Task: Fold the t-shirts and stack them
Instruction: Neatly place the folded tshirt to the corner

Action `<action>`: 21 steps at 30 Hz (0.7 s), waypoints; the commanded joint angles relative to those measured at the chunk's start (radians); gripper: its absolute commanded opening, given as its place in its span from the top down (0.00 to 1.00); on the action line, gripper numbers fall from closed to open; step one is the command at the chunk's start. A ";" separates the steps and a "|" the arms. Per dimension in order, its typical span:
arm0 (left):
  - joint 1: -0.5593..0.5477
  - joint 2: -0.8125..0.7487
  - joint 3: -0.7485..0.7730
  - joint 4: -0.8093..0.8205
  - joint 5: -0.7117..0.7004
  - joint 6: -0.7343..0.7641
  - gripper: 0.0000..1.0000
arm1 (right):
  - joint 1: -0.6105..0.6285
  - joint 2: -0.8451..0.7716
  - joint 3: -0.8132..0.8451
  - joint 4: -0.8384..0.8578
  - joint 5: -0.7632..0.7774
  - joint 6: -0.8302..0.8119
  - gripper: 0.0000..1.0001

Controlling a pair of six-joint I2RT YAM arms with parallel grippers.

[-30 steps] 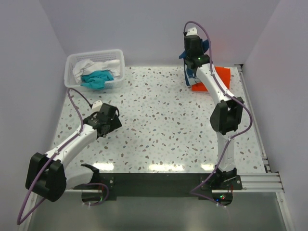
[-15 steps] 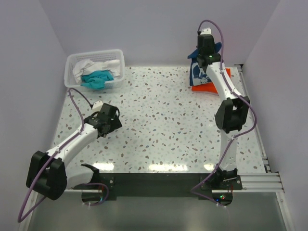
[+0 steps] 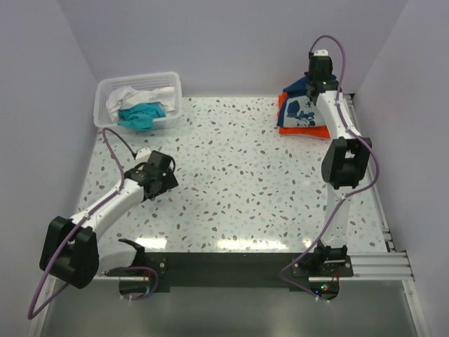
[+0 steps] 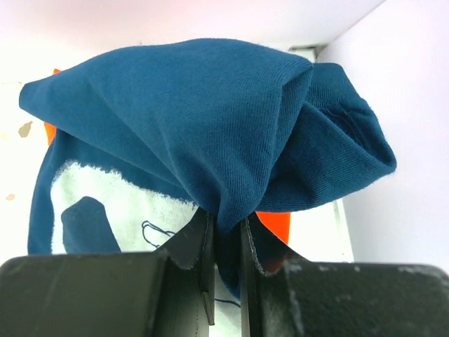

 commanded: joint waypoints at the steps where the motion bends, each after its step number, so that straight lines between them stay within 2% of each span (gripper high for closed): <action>1: 0.006 0.009 0.041 -0.008 -0.034 -0.015 0.00 | -0.032 0.021 0.029 0.006 -0.070 0.035 1.00; 8: 0.004 0.020 0.042 -0.014 -0.038 -0.016 0.00 | -0.061 0.078 0.052 -0.004 -0.128 0.081 1.00; 12: 0.006 0.024 0.044 -0.017 -0.040 -0.019 0.00 | -0.090 0.112 0.053 0.002 -0.122 0.100 0.94; 15: 0.006 0.024 0.044 -0.020 -0.043 -0.019 0.00 | -0.107 0.123 0.044 0.015 -0.105 0.136 0.82; 18: 0.006 0.024 0.047 -0.022 -0.041 -0.019 0.00 | -0.122 0.135 0.033 0.038 -0.078 0.158 0.61; 19: 0.006 0.027 0.047 -0.023 -0.043 -0.019 0.00 | -0.124 0.138 0.032 0.047 -0.050 0.166 0.50; 21: 0.006 0.027 0.049 -0.025 -0.043 -0.021 0.00 | -0.133 0.138 0.032 0.055 -0.033 0.164 0.40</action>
